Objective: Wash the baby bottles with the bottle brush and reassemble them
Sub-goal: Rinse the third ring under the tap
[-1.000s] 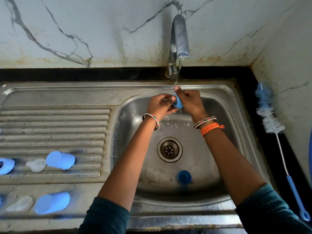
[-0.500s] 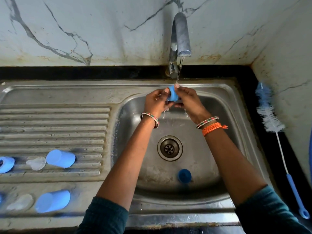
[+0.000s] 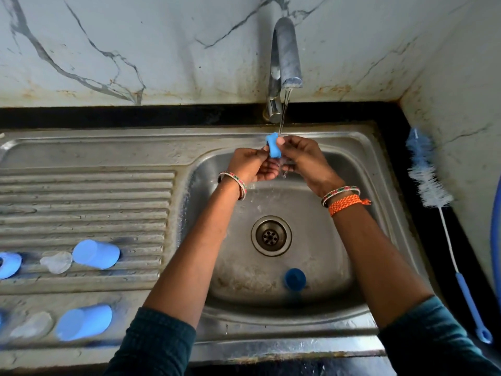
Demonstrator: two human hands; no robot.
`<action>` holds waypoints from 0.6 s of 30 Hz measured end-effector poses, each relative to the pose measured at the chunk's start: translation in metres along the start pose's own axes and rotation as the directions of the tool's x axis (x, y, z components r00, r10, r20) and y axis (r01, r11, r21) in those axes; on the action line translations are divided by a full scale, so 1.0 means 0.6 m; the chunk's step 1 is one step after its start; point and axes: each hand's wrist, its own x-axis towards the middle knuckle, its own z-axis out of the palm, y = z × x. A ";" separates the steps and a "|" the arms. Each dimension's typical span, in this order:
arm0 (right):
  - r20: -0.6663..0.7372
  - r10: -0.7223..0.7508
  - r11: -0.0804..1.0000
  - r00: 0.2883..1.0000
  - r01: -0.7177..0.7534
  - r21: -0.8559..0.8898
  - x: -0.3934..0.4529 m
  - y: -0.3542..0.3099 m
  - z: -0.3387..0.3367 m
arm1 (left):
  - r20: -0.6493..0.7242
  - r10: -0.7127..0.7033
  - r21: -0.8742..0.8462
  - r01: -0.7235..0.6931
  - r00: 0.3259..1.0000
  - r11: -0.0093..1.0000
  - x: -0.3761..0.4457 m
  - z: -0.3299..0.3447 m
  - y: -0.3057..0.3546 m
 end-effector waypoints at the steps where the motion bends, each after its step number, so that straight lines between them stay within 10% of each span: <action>1: -0.072 -0.008 1.000 0.997 0.009 0.011 0.002 0.000 0.001 | 0.028 -0.010 0.007 0.009 1.000 1.000 -0.003 0.002 -0.002; 5: -0.219 -0.038 0.993 0.975 0.011 -0.121 0.018 -0.009 0.016 | -0.104 0.142 -0.066 -0.150 0.984 0.987 -0.006 0.014 -0.015; 12: 0.013 -0.065 0.996 0.998 0.066 -0.054 -0.004 -0.010 0.014 | -0.278 0.363 0.261 -0.294 0.889 0.920 0.001 0.011 -0.017; 18: -0.307 0.023 0.996 0.951 -0.050 -0.078 0.022 -0.015 0.024 | -0.078 0.774 0.720 -0.502 0.628 0.480 -0.010 0.044 -0.015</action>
